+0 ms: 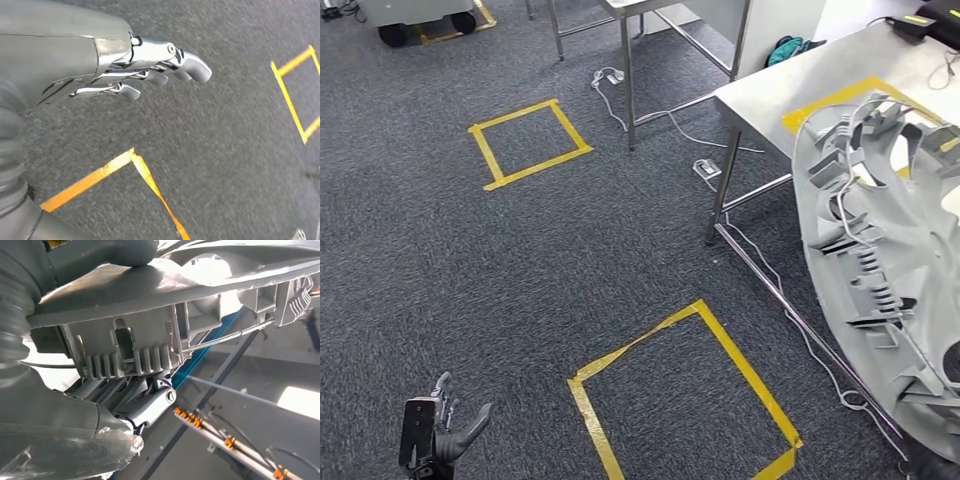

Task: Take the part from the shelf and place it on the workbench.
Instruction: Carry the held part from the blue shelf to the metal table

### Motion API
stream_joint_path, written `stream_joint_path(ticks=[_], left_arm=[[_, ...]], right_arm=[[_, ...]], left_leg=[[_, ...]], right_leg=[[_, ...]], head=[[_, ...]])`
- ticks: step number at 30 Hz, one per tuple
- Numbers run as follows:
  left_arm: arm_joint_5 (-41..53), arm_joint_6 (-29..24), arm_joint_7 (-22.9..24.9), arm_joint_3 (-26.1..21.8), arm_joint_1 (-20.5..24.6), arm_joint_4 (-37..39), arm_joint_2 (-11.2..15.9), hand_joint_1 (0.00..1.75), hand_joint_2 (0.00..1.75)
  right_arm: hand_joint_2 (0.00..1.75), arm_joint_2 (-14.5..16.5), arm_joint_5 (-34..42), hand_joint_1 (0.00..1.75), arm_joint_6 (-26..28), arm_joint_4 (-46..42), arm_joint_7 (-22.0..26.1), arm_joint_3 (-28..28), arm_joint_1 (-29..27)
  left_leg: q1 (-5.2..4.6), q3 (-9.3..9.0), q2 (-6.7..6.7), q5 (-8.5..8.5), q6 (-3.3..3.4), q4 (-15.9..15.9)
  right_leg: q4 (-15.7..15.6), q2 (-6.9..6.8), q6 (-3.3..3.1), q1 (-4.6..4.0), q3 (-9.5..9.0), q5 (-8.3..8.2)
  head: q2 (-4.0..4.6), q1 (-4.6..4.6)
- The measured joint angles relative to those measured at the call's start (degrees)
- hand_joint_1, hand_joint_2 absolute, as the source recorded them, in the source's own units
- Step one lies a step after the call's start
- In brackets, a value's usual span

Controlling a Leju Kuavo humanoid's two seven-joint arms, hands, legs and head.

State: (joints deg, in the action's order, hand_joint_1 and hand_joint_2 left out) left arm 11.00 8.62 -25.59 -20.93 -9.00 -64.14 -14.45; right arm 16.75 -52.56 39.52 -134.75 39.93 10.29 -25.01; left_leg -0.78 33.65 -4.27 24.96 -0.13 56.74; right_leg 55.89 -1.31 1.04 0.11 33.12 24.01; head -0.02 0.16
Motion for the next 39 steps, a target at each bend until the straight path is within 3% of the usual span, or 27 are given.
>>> stream_joint_path(ticks=[2, 4, 5, 6, 7, 9, 11, 13, 15, 17, 18, 20, 21, 23, 24, 25, 26, 27, 29, 30, 32, 33, 34, 36, 37, 38, 39], left_arm=[[-0.2, 0.0, -0.1, 0.0, -0.1, 0.1, 0.2, 0.0, 1.75], [-0.3, 0.0, -0.1, 0.0, -0.3, 0.2, 0.3, 0.0, 1.75], [-0.4, 0.1, -0.1, 0.0, -0.3, 0.3, 0.4, 0.0, 1.75], [-0.4, 0.1, -0.1, 0.0, -0.4, 0.3, 0.4, 0.0, 1.75], [-0.4, 0.2, -0.1, 0.1, -0.3, 0.3, 0.5, 0.0, 1.75], [-0.4, 0.2, -0.1, 0.1, -0.3, 0.3, 0.6, 0.0, 1.75], [-0.5, 0.2, -0.1, 0.2, -0.3, 0.4, 0.6, 0.0, 1.75], [-0.5, 0.3, -0.1, 0.2, -0.3, 0.5, 0.7, 0.0, 1.75], [-0.5, 0.3, -0.1, 0.3, -0.2, 0.4, 0.7, 0.0, 1.75], [-0.5, 0.4, -0.1, 0.4, -0.3, 0.4, 0.7, 0.0, 1.75], [-0.5, 0.4, -0.1, 0.4, -0.4, 0.5, 0.7, 0.0, 1.75], [-0.5, 0.4, -0.1, 0.5, -0.5, 0.5, 0.8, 0.0, 1.75], [-0.5, 0.4, -0.1, 0.5, -0.5, 0.5, 0.9, 0.0, 1.75], [-0.5, 0.5, -0.2, 0.7, -0.5, 0.5, 0.9, 0.0, 1.75], [-0.5, 0.5, -0.2, 0.8, -0.5, 0.5, 0.9, 0.0, 1.75], [-0.6, 0.5, -0.2, 0.9, -0.4, 0.5, 0.9, 0.0, 1.75], [-0.6, 0.5, -0.2, 1.0, -0.4, 0.5, 0.9, 0.0, 1.75], [-0.6, 0.5, -0.2, 1.1, -0.4, 0.5, 0.9, 0.0, 1.75], [-0.5, 0.5, -0.3, 1.3, -0.1, 0.5, 0.8, 0.0, 1.75], [-0.5, 0.5, -0.3, 1.3, 0.1, 0.5, 0.8, 0.0, 1.75], [-0.5, 0.4, -0.4, 1.4, 0.2, 0.6, 0.9, 0.0, 1.75], [-0.6, 0.4, -0.4, 1.4, 0.0, 0.6, 1.0, 0.0, 1.75], [-0.6, 0.4, -0.4, 1.4, -0.2, 0.6, 1.0, 0.0, 1.75], [-0.6, 0.3, -0.6, 1.4, -0.5, 0.7, 1.2, 0.0, 1.75], [-0.5, 0.3, -0.7, 1.4, -0.5, 0.7, 1.2, 0.0, 1.75], [-0.5, 0.3, -0.9, 1.4, -0.5, 0.8, 1.3, 0.0, 1.75], [-0.5, 0.3, -1.0, 1.4, -0.6, 0.9, 1.3, 0.0, 1.75]], right_arm=[[1.75, 0.0, -0.7, 1.75, 0.0, 0.0, 0.0, 0.0, 0.0], [1.75, 0.0, -1.4, 1.75, 0.0, 0.0, 0.0, 0.0, 0.1], [1.75, 0.0, -1.7, 1.75, 0.0, 0.0, 0.0, 0.0, 0.1], [1.75, 0.1, -1.9, 1.75, 0.0, 0.0, 0.0, 0.0, 0.1], [1.75, 0.1, -2.1, 1.75, 0.0, 0.0, 0.0, 0.0, 0.0], [1.75, 0.1, -2.5, 1.75, 0.0, 0.0, 0.0, 0.0, 0.1], [1.75, 0.1, -2.7, 1.75, 0.0, 0.0, 0.0, -0.1, 0.1], [1.75, 0.1, -2.7, 1.75, 0.0, 0.0, 0.0, -0.1, 0.0], [1.75, 0.1, -2.7, 1.75, 0.0, 0.0, 0.0, 0.0, 0.0], [1.75, 0.1, -2.7, 1.75, 0.0, 0.0, 0.0, -0.1, 0.0], [1.75, 0.1, -2.7, 1.75, 0.0, 0.0, 0.0, -0.1, 0.1], [1.75, 0.1, -2.8, 1.75, 0.0, 0.0, 0.1, -0.2, 0.0], [1.75, 0.1, -2.8, 1.75, 0.0, 0.0, 0.1, -0.2, 0.0], [1.75, 0.1, -2.8, 1.75, 0.0, 0.0, 0.0, -0.2, -0.1], [1.75, 0.1, -2.8, 1.75, 0.0, 0.0, 0.0, -0.2, -0.1], [1.75, 0.1, -2.8, 1.75, 0.0, 0.0, 0.0, -0.2, -0.1], [1.75, 0.1, -2.8, 1.75, 0.0, 0.0, 0.0, -0.2, -0.1], [1.75, 0.1, -2.8, 1.75, 0.0, 0.0, 0.0, -0.2, -0.1], [1.75, 0.1, -2.8, 1.75, 0.0, 0.0, -0.1, -0.2, -0.3], [1.75, 0.1, -2.7, 1.75, 0.0, 0.0, -0.1, -0.3, -0.3], [1.75, 0.1, -2.7, 1.75, 0.0, 0.1, 0.0, -0.4, -0.3], [1.75, 0.1, -2.6, 1.75, 0.0, 0.1, 0.0, -0.5, -0.3], [1.75, 0.1, -2.6, 1.75, 0.0, 0.2, 0.0, -0.6, -0.3], [1.75, 0.1, -2.6, 1.75, 0.0, 0.4, 0.0, -0.7, -0.3], [1.75, 0.1, -2.6, 1.75, 0.0, 0.5, 0.0, -0.7, -0.3], [1.75, 0.1, -2.6, 1.75, 0.0, 0.6, 0.0, -0.8, -0.3], [1.75, 0.1, -2.6, 1.75, 0.0, 0.7, 0.0, -0.9, -0.3]], left_leg=[[0.3, 2.72, 2.91, 3.64, -0.58, 6.6], [0.62, 6.12, 3.92, 6.52, -0.96, 14.2], [0.82, 6.75, 3.98, 6.52, -1.09, 15.6], [1.05, 6.2, 4.07, 5.42, -1.22, 14.5], [1.36, 4.54, 4.44, 3.57, -1.41, 11.4], [2.33, 0.25, 7.33, 0.79, -2.07, 3.3], [2.8, -1.87, 9.44, 0.76, -2.0, -0.6], [2.49, -2.31, 8.37, 1.37, -0.94, -0.7], [2.17, -3.12, 7.05, 1.77, 0.03, -0.7], [1.73, -3.91, 5.71, 2.32, 0.67, -0.7], [1.48, -4.26, 4.97, 2.68, 0.87, -0.7], [1.03, -5.21, 3.49, 3.61, 1.08, -0.7], [0.83, -5.93, 2.8, 4.19, 1.13, -0.7], [0.47, -7.74, 1.42, 5.6, 1.19, -0.8], [0.28, -8.61, 0.76, 6.38, 1.11, -0.8], [0.16, -9.23, 0.16, 7.07, 0.9, -0.9], [0.12, -9.79, -0.5, 7.67, 0.6, -1.3], [0.09, -10.44, -1.05, 7.85, 0.2, -1.4], [0.19, -10.99, -1.18, 7.18, -0.59, -0.3], [0.27, -9.99, -0.15, 6.13, -0.91, 2.3], [0.54, -4.78, 2.61, 5.25, -1.44, 10.2], [0.68, -1.67, 3.48, 6.4, -1.75, 13.9], [0.81, 1.07, 3.84, 8.81, -2.02, 16.1], [1.04, 4.65, 3.95, 14.31, -2.47, 16.4], [1.21, 5.46, 4.02, 15.29, -2.71, 14.8], [1.49, 5.85, 4.26, 13.76, -3.1, 12.3], [1.97, 6.18, 4.92, 9.28, -3.54, 8.8]], right_leg=[[-0.2, 1.23, -0.34, 0.41, -0.04, -0.26], [-0.2, 2.65, -0.4, 0.59, 0.03, -0.31], [-0.2, 3.45, -0.34, 0.67, 0.03, -0.26], [-0.2, 4.3, -0.19, 0.79, -0.03, -0.19], [-0.1, 5.17, 0.06, 0.98, -0.11, -0.1], [0.5, 6.85, 0.88, 1.22, 0.0, 0.22], [0.9, 8.29, 1.63, 1.31, 0.46, 0.39], [1.0, 9.14, 2.08, 1.49, 0.77, 0.34], [2.7, 6.89, 2.3, 1.34, 1.62, 0.88], [9.2, 3.24, 2.3, 0.93, 5.15, 3.15], [13.5, 2.24, 2.23, 0.8, 7.74, 4.61], [19.2, 1.68, 1.87, 0.61, 11.68, 5.85], [18.8, 1.6, 1.51, 0.43, 12.03, 5.05], [12.4, 0.56, 0.2, -0.31, 9.71, 1.18], [8.7, -0.84, -0.62, -1.0, 8.29, -0.71], [5.9, -2.12, -1.23, -1.62, 7.21, -1.57], [4.3, -3.04, -1.66, -2.18, 6.46, -1.84], [3.8, -3.1, -1.84, -2.46, 6.2, -1.25], [3.0, -1.52, -2.14, -2.21, 4.56, -0.59], [2.7, -0.76, -2.34, -1.89, 3.69, -0.38], [2.0, 0.55, -2.52, -1.28, 1.71, 0.41], [1.8, 1.33, -2.53, -1.03, 0.71, 1.05], [1.5, 2.19, -2.47, -0.78, -0.44, 1.82], [1.2, 3.95, -2.21, -0.21, -3.24, 3.64], [1.2, 4.76, -1.98, 0.12, -4.76, 4.62], [1.1, 5.5, -1.6, 0.45, -6.08, 5.69], [1.2, 6.2, -1.12, 0.66, -7.32, 6.71]], head=[[0.0, -0.22], [0.0, -0.38], [0.0, -0.39], [0.0, -0.38], [0.0, -0.38], [0.0, -0.51], [0.0, -0.61], [0.0, -0.57], [0.0, -0.37], [0.0, -0.07], [0.0, 0.01], [0.0, 0.04], [0.0, 0.05], [0.0, 0.05], [0.0, -0.04], [0.0, -0.12], [0.0, -0.21], [0.0, -0.31], [0.0, -0.29], [0.01, -0.32], [0.01, -0.49], [0.01, -0.57], [0.0, -0.63], [0.0, -0.64], [0.0, -0.66], [0.0, -0.68], [0.01, -0.9]])
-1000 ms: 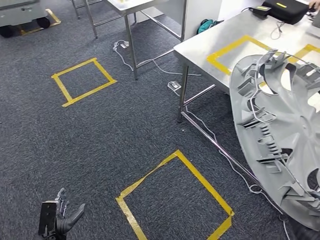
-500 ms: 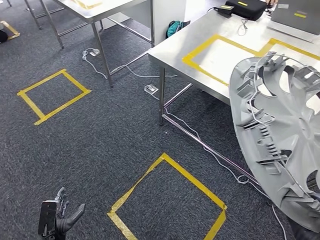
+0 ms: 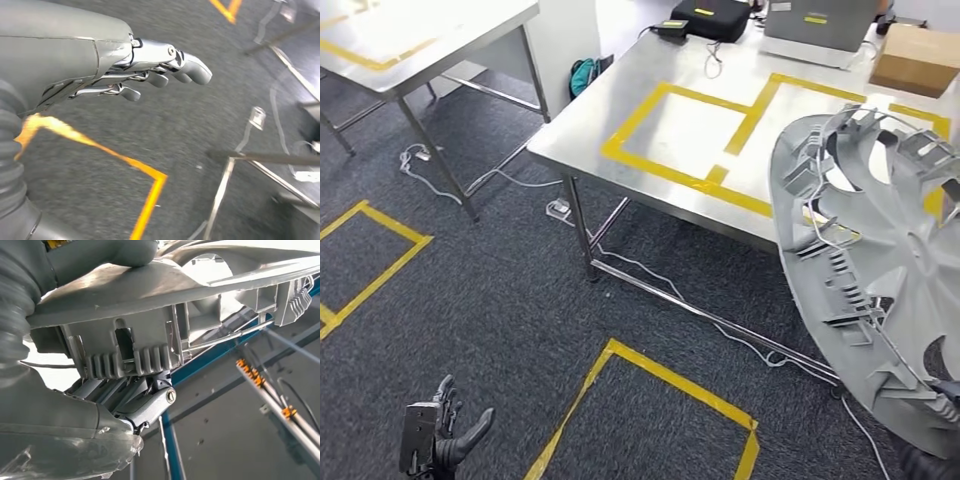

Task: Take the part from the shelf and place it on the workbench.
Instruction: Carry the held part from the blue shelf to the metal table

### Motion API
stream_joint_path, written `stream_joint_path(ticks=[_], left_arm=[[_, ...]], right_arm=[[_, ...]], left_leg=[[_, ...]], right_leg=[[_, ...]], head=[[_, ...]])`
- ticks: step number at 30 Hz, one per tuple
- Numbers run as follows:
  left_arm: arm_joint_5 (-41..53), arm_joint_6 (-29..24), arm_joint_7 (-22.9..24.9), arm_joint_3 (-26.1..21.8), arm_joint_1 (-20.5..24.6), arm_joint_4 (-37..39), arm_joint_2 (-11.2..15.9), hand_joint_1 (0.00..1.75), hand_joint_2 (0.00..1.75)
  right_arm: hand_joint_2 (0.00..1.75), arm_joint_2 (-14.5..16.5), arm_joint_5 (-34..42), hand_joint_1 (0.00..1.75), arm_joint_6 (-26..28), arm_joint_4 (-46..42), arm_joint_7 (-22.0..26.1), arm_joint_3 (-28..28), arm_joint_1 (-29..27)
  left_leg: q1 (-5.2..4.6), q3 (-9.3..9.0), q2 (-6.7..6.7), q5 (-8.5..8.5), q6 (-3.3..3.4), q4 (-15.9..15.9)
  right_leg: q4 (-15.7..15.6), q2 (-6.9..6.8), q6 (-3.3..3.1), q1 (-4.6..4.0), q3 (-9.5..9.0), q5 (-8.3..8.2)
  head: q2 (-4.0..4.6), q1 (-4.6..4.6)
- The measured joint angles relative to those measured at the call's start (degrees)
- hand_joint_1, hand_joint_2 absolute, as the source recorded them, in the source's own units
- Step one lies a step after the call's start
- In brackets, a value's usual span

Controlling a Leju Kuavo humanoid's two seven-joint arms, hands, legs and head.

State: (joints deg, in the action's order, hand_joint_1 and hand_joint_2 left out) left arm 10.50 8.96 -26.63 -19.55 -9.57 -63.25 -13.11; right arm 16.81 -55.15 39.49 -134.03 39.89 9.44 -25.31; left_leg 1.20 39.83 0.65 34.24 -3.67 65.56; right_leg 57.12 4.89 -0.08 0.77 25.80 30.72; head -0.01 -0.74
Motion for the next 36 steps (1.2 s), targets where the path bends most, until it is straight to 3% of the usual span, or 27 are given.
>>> stream_joint_path(ticks=[2, 3, 4, 5, 7, 9, 10, 11, 12, 13, 14, 16, 18, 20, 22, 23, 25, 26, 27, 28, 29, 31, 32, 34, 35, 36], left_arm=[[0.1, 0.2, -0.2, 0.0, -0.1, 0.3, 0.1, 0.0, 1.75], [0.1, 0.4, -0.4, 0.1, -0.1, 0.4, 0.1, 0.0, 1.75], [0.2, 0.6, -0.7, 0.2, 0.0, 0.4, 0.1, 0.0, 1.75], [0.2, 0.8, -0.9, 0.3, 0.2, 0.4, 0.1, 0.0, 1.75], [0.3, 1.1, -1.4, 0.6, 0.6, 0.4, 0.2, 0.0, 1.75], [0.4, 1.3, -1.7, 1.0, 0.6, 0.4, 0.2, 0.0, 1.75], [0.5, 1.3, -1.9, 1.1, 0.5, 0.4, 0.3, 0.0, 1.75], [0.6, 1.4, -1.9, 1.2, 0.4, 0.4, 0.3, 0.0, 1.75], [0.7, 1.4, -2.0, 1.3, 0.4, 0.4, 0.3, 0.0, 1.75], [0.8, 1.4, -2.0, 1.3, 0.4, 0.4, 0.3, 0.0, 1.75], [0.8, 1.5, -2.0, 1.4, 0.4, 0.4, 0.3, 0.0, 1.75], [0.8, 1.5, -2.0, 1.5, 0.4, 0.4, 0.3, 0.0, 1.75], [0.9, 1.6, -2.0, 1.6, 0.3, 0.4, 0.4, 0.0, 1.75], [0.9, 1.6, -2.0, 1.6, 0.3, 0.4, 0.4, 0.0, 1.75], [0.9, 1.6, -2.1, 1.7, 0.3, 0.4, 0.4, 0.0, 1.75], [0.9, 1.6, -2.1, 1.7, 0.3, 0.4, 0.5, 0.0, 1.75], [0.9, 1.6, -2.1, 1.7, 0.2, 0.4, 0.6, 0.0, 1.75], [0.9, 1.6, -2.1, 1.7, 0.1, 0.4, 0.6, 0.0, 1.75], [0.9, 1.6, -2.1, 1.7, 0.0, 0.4, 0.6, 0.0, 1.75], [0.9, 1.6, -2.1, 1.7, 0.0, 0.4, 0.7, 0.0, 1.75], [0.9, 1.6, -2.1, 1.7, 0.1, 0.4, 0.7, 0.0, 1.75], [0.9, 1.6, -2.1, 1.7, 0.1, 0.4, 0.8, 0.0, 1.75], [0.9, 1.6, -2.1, 1.7, 0.1, 0.4, 0.8, 0.0, 1.75], [1.0, 1.6, -2.1, 1.8, 0.2, 0.4, 0.9, 0.0, 1.75], [1.1, 1.6, -2.1, 1.8, 0.3, 0.4, 0.8, 0.0, 1.75], [1.1, 1.6, -2.1, 1.9, 0.4, 0.4, 0.9, 0.0, 1.75]], right_arm=[[1.75, 0.0, 0.1, 1.75, 0.0, 0.2, 0.0, -0.1, 0.0], [1.75, 0.0, 0.1, 1.75, 0.0, 0.2, 0.0, -0.2, 0.0], [1.75, 0.0, 0.2, 1.75, 0.0, 0.3, 0.0, -0.2, 0.0], [1.75, 0.0, 0.2, 1.75, 0.1, 0.3, 0.0, -0.3, 0.0], [1.75, 0.0, 0.3, 1.75, 0.1, 0.3, 0.0, -0.3, 0.0], [1.75, 0.0, 0.4, 1.75, 0.1, 0.3, 0.0, -0.3, 0.1], [1.75, 0.0, 0.5, 1.75, 0.1, 0.3, 0.1, -0.4, 0.1], [1.75, 0.0, 0.5, 1.75, 0.1, 0.3, 0.1, -0.4, 0.1], [1.75, 0.0, 0.5, 1.75, 0.1, 0.3, 0.1, -0.3, 0.2], [1.75, 0.0, 0.6, 1.75, 0.1, 0.3, 0.1, -0.3, 0.1], [1.75, 0.0, 0.6, 1.75, 0.1, 0.3, 0.1, -0.3, 0.1], [1.75, 0.0, 0.6, 1.75, 0.1, 0.3, 0.0, -0.3, 0.2], [1.75, 0.0, 0.6, 1.75, 0.1, 0.3, 0.1, -0.3, 0.2], [1.75, 0.0, 0.6, 1.75, 0.1, 0.2, 0.1, -0.3, 0.2], [1.75, 0.0, 0.6, 1.75, 0.1, 0.2, 0.0, -0.3, 0.2], [1.75, 0.0, 0.6, 1.75, 0.1, 0.2, 0.0, -0.4, 0.2], [1.75, 0.0, 0.6, 1.75, 0.1, 0.2, 0.0, -0.4, 0.2], [1.75, 0.0, 0.6, 1.75, 0.1, 0.3, 0.0, -0.4, 0.2], [1.75, 0.0, 0.6, 1.75, 0.1, 0.3, 0.0, -0.4, 0.2], [1.75, 0.0, 0.6, 1.75, 0.1, 0.3, 0.0, -0.4, 0.2], [1.75, 0.0, 0.6, 1.75, 0.1, 0.3, 0.0, -0.4, 0.2], [1.75, 0.0, 0.6, 1.75, 0.1, 0.3, 0.0, -0.4, 0.2], [1.75, 0.0, 0.6, 1.75, 0.1, 0.3, 0.0, -0.4, 0.2], [1.75, 0.0, 0.6, 1.75, 0.1, 0.2, 0.0, -0.4, 0.2], [1.75, 0.0, 0.6, 1.75, 0.1, 0.2, 0.0, -0.4, 0.2], [1.75, 0.0, 0.7, 1.75, 0.1, 0.2, 0.0, -0.4, 0.1]], left_leg=[[0.84, 0.12, 1.07, -10.67, -0.28, -6.2], [1.05, 0.15, 1.31, -14.05, -0.05, -7.9], [1.02, -0.12, 1.09, -15.05, 0.42, -8.4], [0.95, -0.38, 0.85, -14.93, 0.94, -8.3], [0.83, -1.0, 0.25, -14.42, 2.07, -8.4], [0.63, -1.71, -0.6, -13.66, 2.98, -8.4], [0.52, -2.06, -1.12, -13.23, 3.26, -8.4], [0.41, -2.48, -1.63, -12.78, 3.43, -8.4], [0.28, -3.01, -2.12, -12.32, 3.53, -8.4], [0.14, -3.62, -2.59, -11.87, 3.6, -8.4], [-0.01, -4.29, -3.05, -11.46, 3.64, -8.4], [-0.36, -5.4, -3.92, -10.72, 3.5, -8.4], [-0.59, -5.92, -4.87, -10.2, 2.95, -8.4], [-0.6, -6.22, -6.18, -9.91, 2.26, -8.5], [-0.51, -6.07, -5.31, -8.66, 1.68, -7.3], [-0.47, -5.21, -4.01, -7.12, 1.45, -5.0], [-0.43, -1.81, -1.53, -3.2, 1.17, 2.7], [-0.43, -0.04, -1.1, -1.96, 1.08, 6.1], [-0.44, 1.04, -0.94, -1.86, 1.05, 7.8], [-0.43, 1.1, -0.86, -2.94, 1.07, 7.3], [-0.38, 0.03, -0.61, -4.98, 1.13, 4.5], [-0.11, -3.57, 1.39, -8.96, 1.28, -3.8], [0.0, -4.97, 2.36, -9.96, 1.49, -6.8], [-0.05, -5.96, 2.99, -9.98, 2.19, -8.9], [-0.08, -6.01, 2.39, -9.95, 2.62, -8.9], [-0.07, -6.14, 1.84, -9.93, 3.06, -9.0]], right_leg=[[-0.1, 1.38, 0.89, 0.04, -1.43, 1.92], [-0.5, 1.95, 1.17, 0.03, -1.96, 2.61], [-1.0, 2.39, 1.32, 0.12, -2.3, 3.09], [-1.5, 2.12, 1.48, 0.27, -2.76, 3.41], [0.4, -0.75, 1.97, 0.35, -2.16, 4.71], [7.7, -3.89, 2.53, 0.19, 2.07, 7.87], [12.2, -4.39, 2.69, 0.15, 5.11, 9.31], [15.4, -4.5, 2.71, 0.13, 7.69, 9.74], [16.7, -4.55, 2.6, 0.08, 9.36, 8.89], [15.6, -4.71, 2.36, -0.01, 9.8, 6.81], [12.2, -5.26, 1.93, -0.22, 9.09, 3.88], [4.3, -8.24, 0.79, -0.96, 6.72, -1.22], [0.7, -9.77, 0.33, -1.48, 5.88, -2.97], [0.4, -8.11, 0.45, -1.42, 5.91, -3.3], [-0.1, -6.54, 0.33, -1.08, 5.41, -4.07], [-0.4, -5.79, 0.26, -0.85, 5.11, -4.44], [-0.4, -4.26, 0.08, -0.67, 5.13, -4.63], [-0.4, -3.43, 0.04, -0.65, 5.12, -4.59], [-0.4, -2.56, 0.04, -0.64, 5.07, -4.52], [-0.4, -1.7, 0.08, -0.62, 4.99, -4.45], [-0.4, -0.84, 0.2, -0.57, 4.88, -4.34], [-0.2, 0.73, 0.69, -0.54, 4.78, -3.98], [-0.1, 1.42, 1.0, -0.54, 4.86, -3.78], [0.0, 2.56, 1.67, -0.48, 5.42, -3.51], [-0.2, 2.98, 1.96, -0.33, 5.6, -3.47], [0.0, 2.43, 2.25, -0.28, 5.78, -3.3]], head=[[0.02, -0.54], [0.03, -0.64], [0.03, -0.56], [0.04, -0.3], [0.02, -0.02], [0.01, 0.31], [0.01, 0.44], [0.01, 0.49], [0.01, 0.54], [0.01, 0.56], [0.01, 0.57], [0.01, 0.56], [0.01, 0.67], [0.01, 0.79], [0.01, 0.68], [0.01, 0.58], [0.01, 0.4], [0.01, 0.37], [0.01, 0.36], [0.01, 0.36], [0.01, 0.35], [0.01, 0.33], [0.01, 0.36], [0.01, 0.4], [0.01, 0.42], [0.01, 0.41]])
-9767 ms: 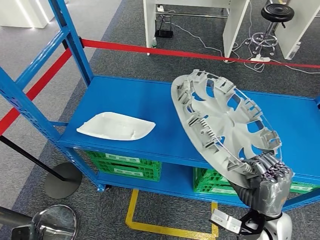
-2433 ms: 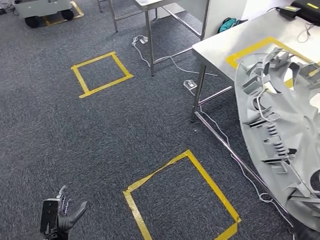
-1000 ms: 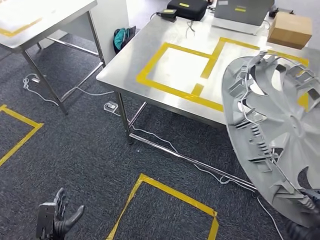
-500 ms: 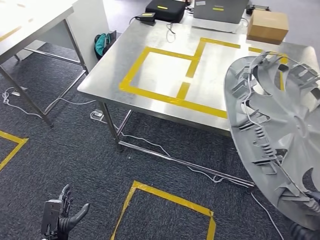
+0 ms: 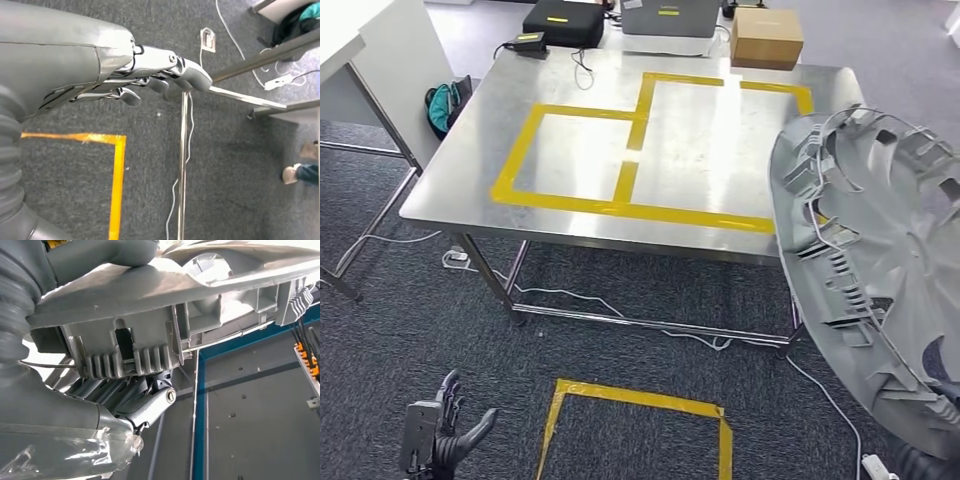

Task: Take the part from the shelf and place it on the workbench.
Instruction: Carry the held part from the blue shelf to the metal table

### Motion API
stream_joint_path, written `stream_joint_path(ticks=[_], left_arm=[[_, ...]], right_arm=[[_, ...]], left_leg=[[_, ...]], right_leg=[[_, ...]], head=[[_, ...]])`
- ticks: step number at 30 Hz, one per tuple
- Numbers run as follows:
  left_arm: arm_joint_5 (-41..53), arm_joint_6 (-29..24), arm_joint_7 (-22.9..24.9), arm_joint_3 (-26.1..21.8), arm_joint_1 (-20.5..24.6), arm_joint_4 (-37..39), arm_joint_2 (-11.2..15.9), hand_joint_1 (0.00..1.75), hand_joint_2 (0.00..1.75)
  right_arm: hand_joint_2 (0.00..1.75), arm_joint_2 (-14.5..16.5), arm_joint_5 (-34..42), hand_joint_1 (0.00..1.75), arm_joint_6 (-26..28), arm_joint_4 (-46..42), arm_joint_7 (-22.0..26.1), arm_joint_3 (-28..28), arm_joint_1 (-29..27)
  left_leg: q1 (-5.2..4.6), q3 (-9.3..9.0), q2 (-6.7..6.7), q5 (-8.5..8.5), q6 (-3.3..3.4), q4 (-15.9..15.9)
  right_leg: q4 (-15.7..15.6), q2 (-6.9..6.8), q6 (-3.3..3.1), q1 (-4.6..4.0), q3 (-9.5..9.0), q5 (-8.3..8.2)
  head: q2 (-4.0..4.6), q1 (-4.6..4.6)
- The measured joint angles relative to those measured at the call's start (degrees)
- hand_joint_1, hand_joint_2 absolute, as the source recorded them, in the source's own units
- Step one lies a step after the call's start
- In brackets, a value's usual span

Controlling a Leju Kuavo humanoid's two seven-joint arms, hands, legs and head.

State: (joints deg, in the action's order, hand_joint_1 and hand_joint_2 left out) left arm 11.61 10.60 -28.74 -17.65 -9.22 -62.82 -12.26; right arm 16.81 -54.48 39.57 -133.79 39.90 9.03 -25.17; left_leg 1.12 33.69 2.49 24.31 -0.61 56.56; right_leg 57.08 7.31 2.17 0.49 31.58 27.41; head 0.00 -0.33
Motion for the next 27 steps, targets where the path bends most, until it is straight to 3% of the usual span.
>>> stream_joint_path(ticks=[2, 3, 4, 5, 6, 7, 8, 10, 11, 12, 16, 18, 20, 21, 22, 23, 25, 26, 27], left_arm=[[0.2, 0.0, 0.0, 0.1, 0.0, 0.0, 0.0, 0.0, 1.75], [0.3, 0.0, 0.1, 0.1, 0.0, 0.0, 0.0, 0.0, 1.75], [0.4, 0.0, 0.1, 0.1, -0.2, 0.0, 0.0, 0.0, 1.75], [0.4, 0.0, 0.2, 0.1, -0.4, 0.0, 0.0, 0.0, 1.75], [0.5, 0.0, 0.3, 0.1, -0.5, 0.0, 0.0, 0.0, 1.75], [0.6, -0.1, 0.3, 0.1, -0.5, 0.0, 0.0, 0.0, 1.75], [0.7, -0.1, 0.5, 0.1, -0.5, 0.0, 0.0, 0.0, 1.75], [0.9, -0.1, 0.8, 0.1, -0.5, 0.0, 0.0, 0.0, 1.75], [0.9, 0.0, 0.9, 0.0, -0.5, -0.1, 0.0, 0.0, 1.75], [0.9, 0.0, 1.0, 0.0, -0.5, -0.1, 0.0, 0.0, 1.75], [1.1, 0.0, 1.1, -0.1, -0.5, -0.4, -0.1, 0.0, 1.75], [1.2, 0.0, 1.2, -0.2, -0.6, -0.6, -0.1, 0.0, 1.75], [1.3, 0.1, 1.3, -0.3, -0.9, -0.6, -0.2, 0.0, 1.75], [1.3, 0.1, 1.3, -0.4, -1.1, -0.6, -0.2, 0.0, 1.75], [1.3, 0.2, 1.4, -0.5, -1.2, -0.6, -0.2, 0.0, 1.75], [1.3, 0.2, 1.4, -0.6, -1.3, -0.6, -0.2, 0.0, 1.75], [1.3, 0.2, 1.5, -0.8, -1.4, -0.6, -0.2, 0.0, 1.75], [1.3, 0.2, 1.6, -0.9, -1.4, -0.6, -0.2, 0.0, 1.75], [1.4, 0.2, 1.7, -0.9, -1.5, -0.7, -0.2, 0.0, 1.75]], right_arm=[[1.75, 0.0, 0.1, 1.75, 0.0, 0.0, 0.0, 0.0, 0.0], [1.75, 0.0, 0.1, 1.75, 0.0, 0.0, 0.0, 0.0, 0.1], [1.75, 0.0, 0.1, 1.75, 0.0, 0.0, 0.0, 0.0, 0.2], [1.75, 0.0, 0.2, 1.75, 0.0, 0.0, 0.1, 0.0, 0.2], [1.75, 0.0, 0.2, 1.75, 0.0, 0.0, 0.1, 0.0, 0.2], [1.75, 0.0, 0.2, 1.75, 0.0, 0.0, 0.1, 0.0, 0.2], [1.75, 0.0, 0.1, 1.75, 0.0, 0.0, 0.1, -0.1, 0.1], [1.75, 0.0, -0.2, 1.75, 0.0, 0.2, -0.1, -0.2, -0.1], [1.75, 0.0, -0.6, 1.75, 0.0, 0.3, -0.2, -0.4, -0.2], [1.75, 0.0, -0.9, 1.75, 0.0, 0.4, -0.4, -0.5, -0.2], [1.75, 0.0, -1.3, 1.75, 0.0, 1.1, -0.2, -0.8, -0.8], [1.75, 0.0, -1.3, 1.75, 0.0, 1.5, -0.1, -1.0, -1.1], [1.75, 0.0, -1.5, 1.75, 0.0, 2.0, -0.3, -1.2, -1.1], [1.75, 0.0, -1.6, 1.75, 0.0, 2.3, -0.6, -1.2, -1.2], [1.75, 0.0, -1.7, 1.75, 0.0, 2.6, -0.8, -1.3, -1.3], [1.75, 0.0, -1.8, 1.75, 0.0, 2.8, -1.0, -1.3, -1.4], [1.75, 0.0, -1.8, 1.75, 0.0, 3.2, -1.2, -1.3, -1.6], [1.75, 0.0, -1.8, 1.75, 0.0, 3.3, -1.2, -1.3, -1.6], [1.75, 0.0, -1.8, 1.75, 0.0, 3.4, -1.2, -1.3, -1.7]], left_leg=[[0.14, -0.31, -1.2, 0.1, 0.79, -0.2], [0.11, -0.45, -1.84, 0.24, 1.05, -0.2], [0.09, -0.56, -2.51, 0.41, 1.19, -0.2], [0.07, -0.68, -3.23, 0.58, 1.23, -0.2], [0.07, -0.86, -3.9, 0.79, 1.18, -0.2], [0.1, -1.13, -4.38, 1.08, 1.03, -0.2], [0.16, -1.53, -4.74, 1.42, 0.81, -0.2], [0.19, -2.49, -5.24, 2.24, 0.11, -0.2], [0.12, -2.91, -5.46, 2.67, -0.24, -0.2], [0.02, -3.22, -5.62, 3.01, -0.57, -0.2], [0.27, -3.84, -5.18, 3.87, -1.93, 0.0], [0.28, -1.3, -3.85, 6.07, -2.21, 4.9], [0.07, 3.95, -3.14, 8.92, -2.12, 13.3], [-0.04, 6.26, -3.05, 9.11, -1.99, 16.3], [-0.17, 7.65, -3.01, 7.98, -1.78, 17.2], [-0.34, 7.9, -2.95, 5.57, -1.47, 15.8], [-0.82, 6.14, -2.63, -0.34, -0.56, 8.9], [-1.05, 4.84, -2.45, -1.88, -0.13, 5.5], [-1.27, 3.81, -2.31, -2.27, 0.18, 3.1]], right_leg=[[3.2, -3.26, 0.59, -0.05, 1.44, 1.96], [6.7, -5.25, 0.87, -0.06, 3.18, 3.78], [11.0, -6.42, 1.14, 0.01, 5.48, 5.76], [14.8, -6.87, 1.36, 0.11, 7.67, 7.19], [17.0, -7.0, 1.5, 0.21, 9.04, 7.49], [16.9, -7.09, 1.59, 0.29, 9.23, 6.53], [14.2, -7.26, 1.64, 0.35, 8.06, 4.54], [5.9, -8.09, 1.78, 0.42, 3.73, 0.4], [2.8, -8.36, 1.65, 0.4, 2.02, -0.59], [1.2, -8.55, 1.38, 0.34, 1.14, -0.78], [0.7, -7.86, -0.5, 0.14, 0.33, -0.03], [0.5, -7.49, -1.29, 0.27, -0.66, 0.22], [0.5, -7.0, -1.86, 0.1, -1.39, 0.94], [0.5, -6.62, -2.01, -0.02, -1.91, 1.44], [0.5, -6.22, -2.06, -0.13, -2.6, 2.02], [0.5, -5.86, -2.02, -0.21, -3.46, 2.68], [0.4, -5.34, -1.78, -0.34, -5.28, 4.26], [0.3, -5.08, -1.56, -0.4, -5.93, 5.05], [-0.1, -4.91, -1.3, -0.39, -6.45, 5.66]], head=[[0.0, 0.37], [0.0, 0.59], [0.0, 0.79], [0.0, 0.84], [0.0, 0.84], [0.0, 0.84], [0.0, 0.82], [0.0, 0.87], [0.0, 0.87], [0.0, 0.86], [0.0, 0.74], [0.0, 0.59], [0.0, 0.52], [0.0, 0.51], [0.0, 0.52], [0.0, 0.5], [0.0, 0.54], [0.0, 0.57], [0.0, 0.66]])
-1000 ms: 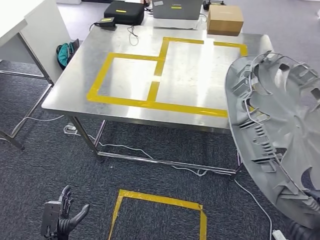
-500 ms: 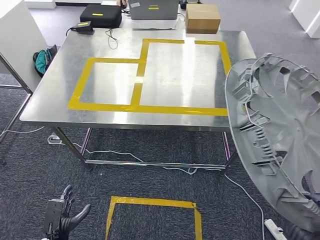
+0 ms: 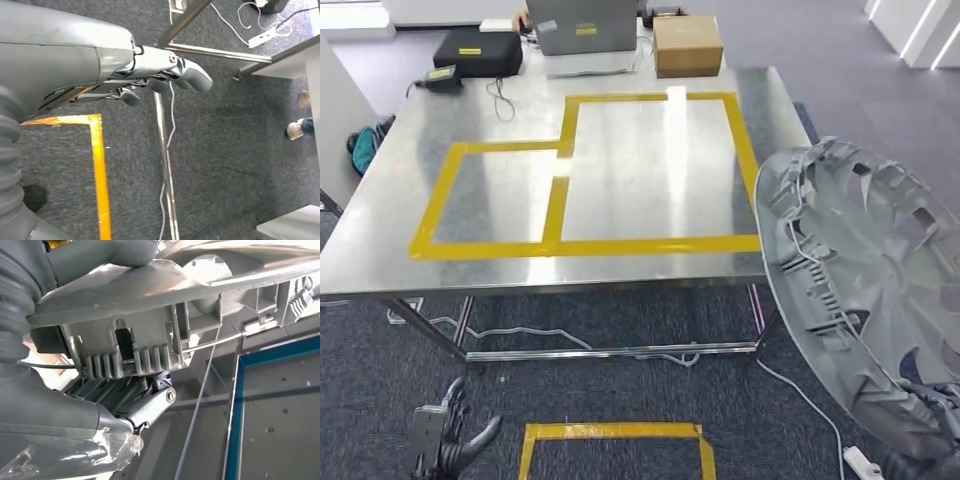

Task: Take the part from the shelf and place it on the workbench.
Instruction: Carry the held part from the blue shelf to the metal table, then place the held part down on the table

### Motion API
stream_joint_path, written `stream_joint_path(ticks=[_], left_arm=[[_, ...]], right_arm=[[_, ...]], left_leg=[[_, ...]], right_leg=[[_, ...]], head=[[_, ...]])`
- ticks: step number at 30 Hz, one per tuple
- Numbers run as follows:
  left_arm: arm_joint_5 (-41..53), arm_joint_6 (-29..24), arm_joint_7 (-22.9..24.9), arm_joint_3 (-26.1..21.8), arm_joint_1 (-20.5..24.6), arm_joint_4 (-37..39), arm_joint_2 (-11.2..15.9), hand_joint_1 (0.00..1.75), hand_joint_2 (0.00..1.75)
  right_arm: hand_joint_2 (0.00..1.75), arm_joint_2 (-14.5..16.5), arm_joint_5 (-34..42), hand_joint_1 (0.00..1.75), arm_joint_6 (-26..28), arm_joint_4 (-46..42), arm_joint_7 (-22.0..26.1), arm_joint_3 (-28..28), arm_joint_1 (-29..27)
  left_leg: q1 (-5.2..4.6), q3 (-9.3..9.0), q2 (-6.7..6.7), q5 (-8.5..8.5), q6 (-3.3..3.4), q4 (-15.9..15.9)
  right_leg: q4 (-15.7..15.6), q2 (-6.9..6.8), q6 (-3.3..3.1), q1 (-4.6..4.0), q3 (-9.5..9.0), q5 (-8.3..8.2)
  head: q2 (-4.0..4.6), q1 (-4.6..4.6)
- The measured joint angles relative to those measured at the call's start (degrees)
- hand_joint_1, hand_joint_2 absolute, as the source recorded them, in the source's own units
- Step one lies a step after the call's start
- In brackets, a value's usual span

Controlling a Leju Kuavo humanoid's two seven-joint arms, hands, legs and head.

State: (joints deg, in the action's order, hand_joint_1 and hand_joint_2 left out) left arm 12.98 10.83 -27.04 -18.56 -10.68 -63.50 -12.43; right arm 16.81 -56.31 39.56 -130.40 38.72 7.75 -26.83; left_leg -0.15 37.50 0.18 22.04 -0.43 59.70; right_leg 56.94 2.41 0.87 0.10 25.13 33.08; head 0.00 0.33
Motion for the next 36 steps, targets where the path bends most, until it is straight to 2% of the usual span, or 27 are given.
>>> stream_joint_path(ticks=[3, 4, 5, 6, 7, 8, 9, 10, 11, 12, 14, 15, 16, 17, 19, 20, 22, 24, 25, 26, 27, 29, 30, 31, 32, 34, 36], left_arm=[[0.0, 0.0, 0.2, 0.0, 0.0, -0.3, -0.2, 0.0, 1.75], [0.0, 0.1, 0.2, -0.1, 0.0, -0.3, -0.2, 0.0, 1.75], [0.0, 0.1, 0.2, -0.1, 0.1, -0.4, -0.3, 0.0, 1.75], [0.0, 0.1, 0.2, -0.2, 0.1, -0.4, -0.3, 0.0, 1.75], [0.0, 0.2, 0.1, -0.2, 0.1, -0.5, -0.3, 0.0, 1.75], [0.0, 0.2, 0.2, -0.3, 0.1, -0.5, -0.4, 0.0, 1.75], [0.1, 0.2, 0.2, -0.3, 0.0, -0.5, -0.5, 0.0, 1.75], [0.1, 0.2, 0.2, -0.4, -0.1, -0.5, -0.5, 0.0, 1.75], [0.1, 0.3, 0.2, -0.5, -0.1, -0.5, -0.6, 0.0, 1.75], [0.1, 0.3, 0.2, -0.6, -0.1, -0.5, -0.6, 0.0, 1.75], [0.1, 0.3, 0.2, -0.9, -0.2, -0.5, -0.7, 0.0, 1.75], [0.1, 0.2, 0.3, -1.1, -0.2, -0.5, -0.8, 0.0, 1.75], [0.2, 0.1, 0.4, -1.2, -0.2, -0.5, -0.9, 0.0, 1.75], [0.2, -0.1, 0.4, -1.4, -0.1, -0.5, -0.9, 0.0, 1.75], [-0.1, -0.8, 0.5, -1.6, 0.1, -0.5, -1.0, 0.0, 1.75], [-0.2, -1.0, 0.6, -1.8, 0.3, -0.5, -1.0, 0.0, 1.75], [-0.7, -1.3, 1.0, -2.2, 0.7, -0.5, -1.1, 0.0, 1.75], [-1.0, -1.4, 1.3, -2.5, 0.8, -0.5, -1.2, 0.0, 1.75], [-1.1, -1.4, 1.4, -2.7, 0.7, -0.5, -1.2, 0.0, 1.75], [-1.2, -1.4, 1.4, -2.8, 0.6, -0.5, -1.2, 0.0, 1.75], [-1.2, -1.3, 1.5, -2.9, 0.6, -0.5, -1.2, 0.0, 1.75], [-1.3, -1.3, 1.5, -3.1, 0.7, -0.5, -1.2, 0.0, 1.75], [-1.4, -1.2, 1.5, -3.2, 0.8, -0.5, -1.3, 0.0, 1.75], [-1.4, -1.2, 1.5, -3.2, 0.9, -0.5, -1.3, 0.0, 1.75], [-1.5, -1.1, 1.6, -3.2, 0.9, -0.5, -1.4, 0.0, 1.75], [-1.5, -1.1, 1.7, -3.2, 0.9, -0.5, -1.5, 0.0, 1.75], [-1.5, -1.0, 1.9, -3.3, 1.0, -0.5, -1.6, 0.0, 1.75]], right_arm=[[1.75, 0.0, -0.1, 1.75, 0.0, 0.2, -0.1, 0.0, -0.2], [1.75, 0.0, -0.2, 1.75, 0.0, 0.2, -0.1, 0.0, -0.2], [1.75, 0.0, -0.3, 1.75, 0.0, 0.2, -0.2, 0.0, -0.2], [1.75, 0.0, -0.5, 1.75, 0.0, 0.3, -0.4, -0.1, -0.2], [1.75, 0.0, -0.7, 1.75, 0.0, 0.3, -0.7, -0.1, -0.2], [1.75, 0.0, -1.0, 1.75, 0.0, 0.4, -1.1, -0.2, -0.2], [1.75, 0.0, -1.4, 1.75, 0.0, 0.5, -1.6, -0.3, -0.2], [1.75, 0.0, -1.7, 1.75, 0.0, 0.7, -2.3, -0.4, -0.2], [1.75, -0.1, -2.1, 1.75, 0.0, 0.8, -3.0, -0.5, -0.2], [1.75, -0.2, -2.4, 1.75, 0.0, 1.1, -3.8, -0.6, -0.3], [1.75, -0.5, -3.2, 1.75, 0.0, 1.5, -5.3, -1.0, -0.4], [1.75, -0.8, -3.7, 1.75, 0.0, 1.7, -6.1, -1.3, -0.4], [1.75, -1.1, -4.4, 1.75, 0.0, 1.8, -7.1, -1.6, -0.5], [1.75, -1.3, -5.2, 1.75, 0.0, 1.9, -8.0, -1.9, -0.5], [1.75, -1.8, -7.0, 1.75, 0.0, 1.9, -9.8, -2.5, -0.6], [1.75, -1.9, -7.9, 1.75, 0.0, 1.9, -10.7, -2.8, -0.6], [1.75, -2.5, -9.6, 1.75, 0.0, 2.1, -13.0, -3.6, -0.5], [1.75, -3.4, -11.1, 1.75, 0.0, 2.4, -15.5, -4.6, -0.4], [1.75, -3.8, -11.6, 1.75, 0.0, 2.6, -16.5, -5.0, -0.4], [1.75, -4.3, -11.9, 1.75, 0.0, 2.9, -17.3, -5.4, -0.4], [1.75, -4.7, -12.1, 1.75, 0.0, 3.1, -17.8, -5.8, -0.4], [1.75, -5.4, -12.4, 1.75, 0.0, 3.4, -18.6, -6.5, -0.4], [1.75, -5.7, -12.5, 1.75, 0.0, 3.5, -19.0, -6.8, -0.4], [1.75, -6.0, -12.6, 1.75, 0.0, 3.6, -19.5, -7.1, -0.4], [1.75, -6.4, -12.7, 1.75, 0.0, 3.7, -20.2, -7.3, -0.4], [1.75, -7.8, -13.4, 1.75, 0.0, 4.1, -23.3, -8.2, -0.3], [1.75, -10.1, -14.0, 1.75, 0.0, 4.7, -27.6, -9.3, -0.1]], left_leg=[[-0.02, -1.92, 0.02, 1.75, 0.68, -2.5], [0.18, -2.7, 0.0, 2.06, 0.99, -3.0], [0.37, -3.55, -0.02, 2.39, 1.23, -3.2], [0.58, -4.35, -0.01, 2.76, 1.37, -3.3], [0.7, -4.97, -0.04, 3.31, 1.46, -3.4], [0.83, -5.59, -0.04, 3.91, 1.46, -3.4], [1.01, -6.43, -0.03, 4.63, 1.4, -3.5], [1.22, -7.48, 0.02, 5.44, 1.29, -3.5], [1.45, -8.7, 0.09, 6.28, 1.13, -3.6], [1.69, -10.0, 0.15, 7.2, 0.91, -3.6], [1.92, -12.16, 0.21, 9.0, 0.29, -3.7], [1.89, -13.04, 0.19, 9.81, -0.11, -3.8], [1.82, -13.97, 0.12, 10.27, -0.59, -4.0], [1.76, -14.81, 0.03, 10.35, -1.08, -4.1], [1.75, -15.67, -0.13, 10.0, -1.88, -3.9], [1.73, -15.07, -0.14, 10.16, -2.05, -2.5], [1.67, -11.7, -0.13, 12.59, -2.11, 3.3], [1.57, -6.88, -0.13, 16.19, -2.09, 9.9], [1.54, -5.17, -0.13, 16.83, -2.02, 11.4], [1.49, -4.3, -0.15, 15.87, -1.88, 11.0], [1.38, -4.26, -0.33, 13.49, -1.69, 8.8], [0.88, -5.31, -2.36, 7.67, -1.13, 2.0], [0.63, -5.63, -3.53, 6.14, -0.87, -0.6], [0.39, -5.64, -4.36, 5.32, -0.6, -2.0], [0.23, -5.42, -4.39, 5.29, -0.37, -2.5], [0.31, -5.38, -3.11, 4.54, 0.3, -2.7], [0.62, -5.53, -1.86, 4.14, 0.92, -2.9]], right_leg=[[-1.1, 0.08, 1.0, 0.04, -1.99, 0.15], [-0.3, -0.28, 1.3, -0.01, -2.1, -0.02], [1.6, -0.75, 1.61, -0.04, -1.09, -0.07], [5.0, -1.24, 1.9, -0.03, 0.95, 0.07], [9.1, -1.68, 2.2, 0.02, 3.82, 0.71], [12.9, -1.86, 2.51, 0.09, 6.96, 2.16], [15.4, -1.93, 2.75, 0.16, 9.73, 4.17], [16.3, -1.95, 2.98, 0.23, 11.78, 6.03], [15.4, -1.98, 3.2, 0.34, 12.99, 6.81], [13.0, -2.09, 3.34, 0.48, 13.52, 5.64], [6.6, -2.98, 3.38, 0.76, 13.7, -2.36], [4.4, -3.53, 3.19, 0.75, 13.45, -6.21], [3.0, -3.82, 2.8, 0.72, 13.18, -8.94], [2.6, -3.85, 2.27, 0.66, 12.81, -9.7], [2.2, -3.32, 1.18, 0.74, 11.7, -10.18], [2.0, -3.19, 0.8, 0.84, 11.31, -10.24], [1.7, -3.06, 0.24, 0.94, 10.95, -10.03], [1.7, -3.07, -0.15, 0.79, 10.82, -9.61], [1.7, -3.13, -0.25, 0.69, 10.63, -9.36], [1.7, -3.29, -0.26, 0.61, 10.32, -9.09], [1.7, -3.54, -0.2, 0.56, 9.92, -8.8], [1.8, -4.32, 0.12, 0.45, 9.2, -8.27], [1.9, -4.72, 0.36, 0.32, 9.05, -8.07], [1.9, -5.21, 0.66, 0.2, 8.98, -7.88], [1.8, -5.77, 0.98, 0.09, 8.85, -7.75], [1.7, -6.55, 1.71, 0.13, 8.63, -7.34], [4.2, -5.2, 2.43, 0.34, 9.54, -5.52]], head=[[-0.01, 0.17], [0.01, 0.31], [0.01, 0.55], [0.01, 0.71], [0.01, 0.91], [0.0, 0.96], [0.0, 0.98], [0.0, 1.0], [0.0, 1.03], [0.0, 1.06], [0.0, 1.19], [0.0, 1.26], [0.0, 1.23], [0.0, 1.23], [0.0, 1.09], [0.0, 1.05], [0.0, 0.83], [0.0, 0.71], [0.0, 0.71], [0.0, 0.7], [0.0, 0.7], [0.0, 0.7], [0.0, 0.7], [0.0, 0.71], [0.0, 0.71], [0.0, 0.72], [0.0, 0.84]])
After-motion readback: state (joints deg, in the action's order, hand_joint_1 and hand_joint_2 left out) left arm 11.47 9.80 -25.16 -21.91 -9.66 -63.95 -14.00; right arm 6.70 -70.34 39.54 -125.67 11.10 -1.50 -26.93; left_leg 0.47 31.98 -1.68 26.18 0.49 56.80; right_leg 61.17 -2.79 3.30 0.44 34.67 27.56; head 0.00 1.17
